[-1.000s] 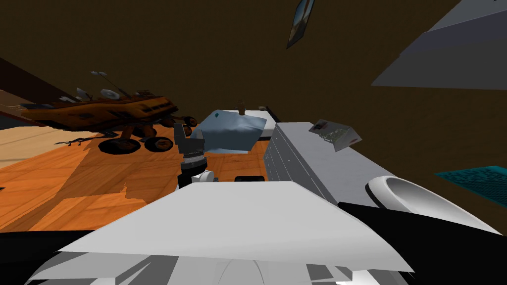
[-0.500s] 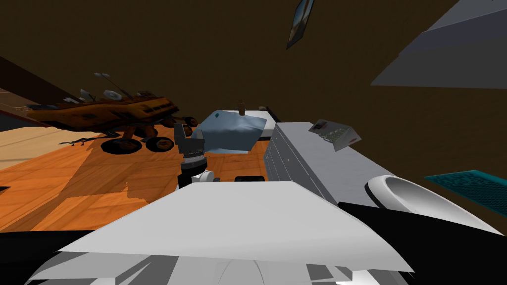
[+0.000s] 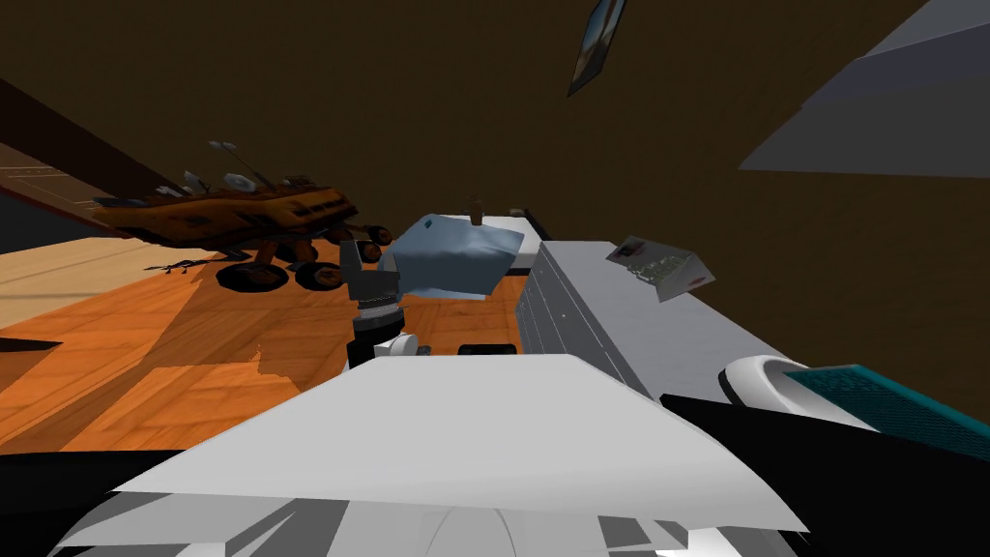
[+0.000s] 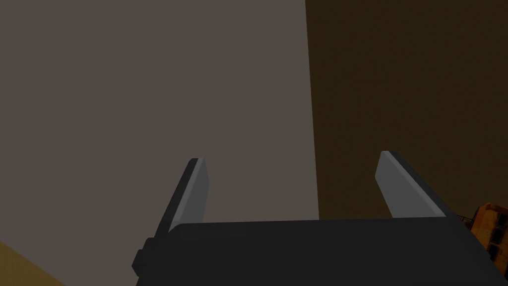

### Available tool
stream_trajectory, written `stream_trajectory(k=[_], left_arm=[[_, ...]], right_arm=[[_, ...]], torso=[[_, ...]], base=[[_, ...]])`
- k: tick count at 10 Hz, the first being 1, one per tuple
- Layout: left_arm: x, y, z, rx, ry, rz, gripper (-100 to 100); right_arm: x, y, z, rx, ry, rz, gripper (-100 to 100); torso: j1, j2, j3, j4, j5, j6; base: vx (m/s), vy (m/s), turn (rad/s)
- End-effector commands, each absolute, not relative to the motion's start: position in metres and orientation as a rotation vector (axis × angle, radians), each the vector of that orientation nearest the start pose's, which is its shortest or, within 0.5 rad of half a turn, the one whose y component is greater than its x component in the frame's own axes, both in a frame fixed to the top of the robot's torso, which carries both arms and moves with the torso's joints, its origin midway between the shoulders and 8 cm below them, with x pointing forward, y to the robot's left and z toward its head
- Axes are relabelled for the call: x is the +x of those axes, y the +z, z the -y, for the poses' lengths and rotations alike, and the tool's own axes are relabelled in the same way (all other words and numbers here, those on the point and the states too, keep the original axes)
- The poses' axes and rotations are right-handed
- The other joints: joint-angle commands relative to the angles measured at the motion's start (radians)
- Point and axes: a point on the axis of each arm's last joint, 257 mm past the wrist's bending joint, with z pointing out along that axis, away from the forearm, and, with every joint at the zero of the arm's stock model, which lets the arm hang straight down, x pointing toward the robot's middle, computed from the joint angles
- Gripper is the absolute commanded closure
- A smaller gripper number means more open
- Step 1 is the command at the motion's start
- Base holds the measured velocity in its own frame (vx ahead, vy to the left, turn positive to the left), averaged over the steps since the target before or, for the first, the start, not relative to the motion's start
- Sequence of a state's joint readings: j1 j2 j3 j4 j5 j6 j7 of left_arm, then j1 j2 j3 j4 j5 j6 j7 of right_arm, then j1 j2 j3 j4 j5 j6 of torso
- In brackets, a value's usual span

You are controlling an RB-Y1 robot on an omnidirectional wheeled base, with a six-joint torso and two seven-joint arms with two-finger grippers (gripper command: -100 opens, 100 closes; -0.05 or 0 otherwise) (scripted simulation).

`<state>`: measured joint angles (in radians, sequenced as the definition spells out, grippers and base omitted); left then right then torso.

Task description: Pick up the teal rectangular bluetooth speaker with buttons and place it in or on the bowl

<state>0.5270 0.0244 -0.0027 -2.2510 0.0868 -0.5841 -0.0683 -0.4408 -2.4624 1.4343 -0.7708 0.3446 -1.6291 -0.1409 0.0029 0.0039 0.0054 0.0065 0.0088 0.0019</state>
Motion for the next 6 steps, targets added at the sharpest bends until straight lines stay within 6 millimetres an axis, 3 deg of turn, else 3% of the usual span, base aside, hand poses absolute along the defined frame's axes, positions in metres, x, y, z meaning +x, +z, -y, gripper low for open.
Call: stream_trajectory(k=[1, 3, 4, 5, 6], left_arm=[[0.332, 0.019, -0.29, -0.648, -1.29, -0.571, 0], [0.332, 0.019, -0.29, -0.648, -1.29, -0.571, 0], [0.332, 0.019, -0.29, -0.648, -1.29, -0.571, 0], [0.332, 0.019, -0.29, -0.648, -1.29, -0.571, 0], [0.332, 0.019, -0.29, -0.648, -1.29, -0.571, 0]], right_arm=[[0.026, 0.094, 0.688, -0.08, -0.141, -2.967, -100], [0.015, 0.106, 0.678, -0.047, -0.135, -2.972, -100], [0.017, 0.102, 0.68, -0.055, -0.14, -2.97, -100], [0.017, 0.103, 0.68, -0.054, -0.137, -2.971, 0], [0.017, 0.103, 0.68, -0.054, -0.137, -2.971, 0]], torso=[[0.0, 0.0, 0.0, 0.0, 0.0, 0.0], [0.002, -0.001, 0.0, 0.0, 0.0, 0.0], [0.001, -0.001, 0.0, 0.0, 0.0, 0.0], [0.003, -0.001, 0.0, 0.0, 0.0, 0.0], [0.004, -0.001, 0.0, 0.0, 0.001, 0.0]], base=[[0.0, -0.058, 0.048], [0.002, -0.05, 0.109], [0.001, -0.026, 0.017], [0.0, 0.0, 0.0], [0.0, 0.0, 0.0]])
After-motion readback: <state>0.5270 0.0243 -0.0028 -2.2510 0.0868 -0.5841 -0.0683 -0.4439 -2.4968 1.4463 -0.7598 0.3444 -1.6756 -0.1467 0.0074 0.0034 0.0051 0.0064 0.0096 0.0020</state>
